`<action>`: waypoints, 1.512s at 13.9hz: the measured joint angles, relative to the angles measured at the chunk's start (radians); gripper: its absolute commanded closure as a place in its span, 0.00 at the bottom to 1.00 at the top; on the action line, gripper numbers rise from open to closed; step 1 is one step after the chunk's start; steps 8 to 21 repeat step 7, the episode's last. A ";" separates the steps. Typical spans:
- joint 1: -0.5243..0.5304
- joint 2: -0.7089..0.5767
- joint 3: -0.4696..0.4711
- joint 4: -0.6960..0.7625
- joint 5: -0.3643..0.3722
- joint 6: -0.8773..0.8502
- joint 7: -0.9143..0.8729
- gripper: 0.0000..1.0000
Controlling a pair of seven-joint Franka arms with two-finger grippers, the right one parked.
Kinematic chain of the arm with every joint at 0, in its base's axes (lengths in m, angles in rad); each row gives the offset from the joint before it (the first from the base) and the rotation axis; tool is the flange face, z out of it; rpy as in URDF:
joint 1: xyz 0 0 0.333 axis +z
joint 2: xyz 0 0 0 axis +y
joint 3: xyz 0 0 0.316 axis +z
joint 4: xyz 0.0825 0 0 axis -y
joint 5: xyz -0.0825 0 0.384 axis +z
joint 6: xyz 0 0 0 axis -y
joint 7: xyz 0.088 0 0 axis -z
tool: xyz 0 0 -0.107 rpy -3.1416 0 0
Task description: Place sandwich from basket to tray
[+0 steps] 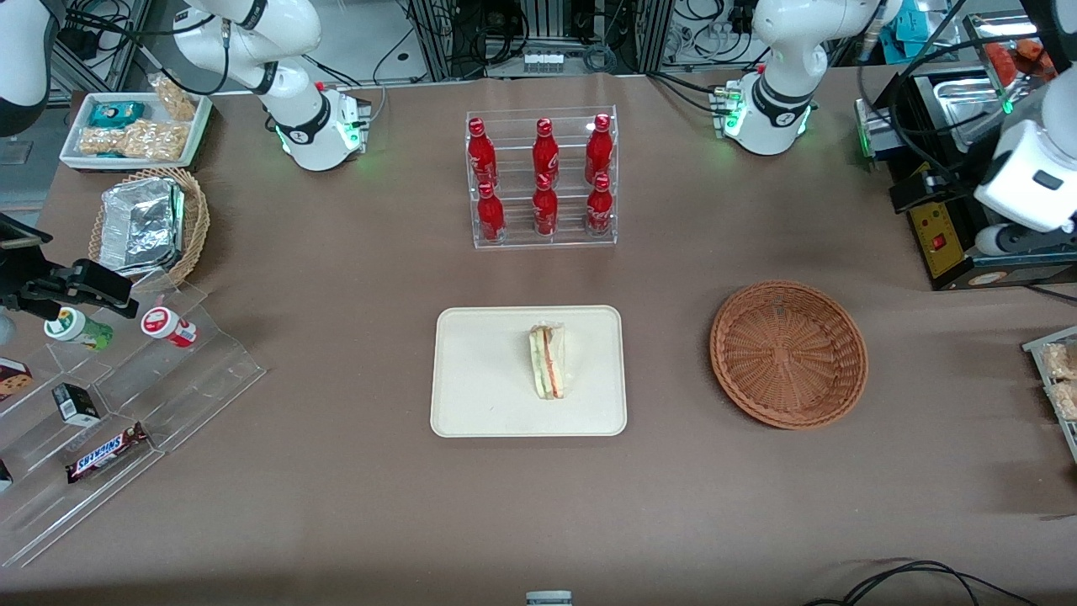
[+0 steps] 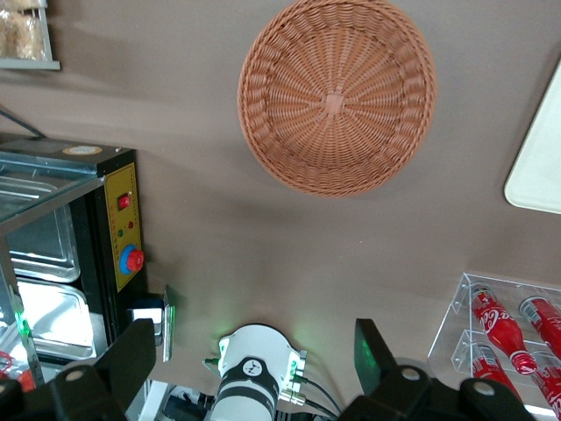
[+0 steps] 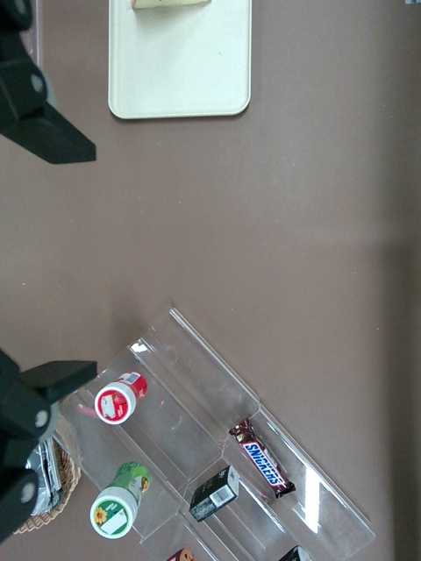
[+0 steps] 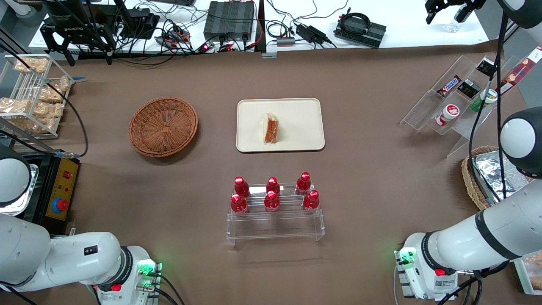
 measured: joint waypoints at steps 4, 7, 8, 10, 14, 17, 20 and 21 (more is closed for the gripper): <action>-0.072 -0.019 0.097 -0.005 -0.058 0.004 0.001 0.00; -0.077 -0.032 0.126 -0.013 -0.087 0.008 0.009 0.00; -0.077 -0.032 0.126 -0.013 -0.087 0.008 0.009 0.00; -0.077 -0.032 0.126 -0.013 -0.087 0.008 0.009 0.00; -0.077 -0.032 0.126 -0.013 -0.087 0.008 0.009 0.00; -0.077 -0.032 0.126 -0.013 -0.087 0.008 0.009 0.00; -0.077 -0.032 0.126 -0.013 -0.087 0.008 0.009 0.00; -0.077 -0.032 0.126 -0.013 -0.087 0.008 0.009 0.00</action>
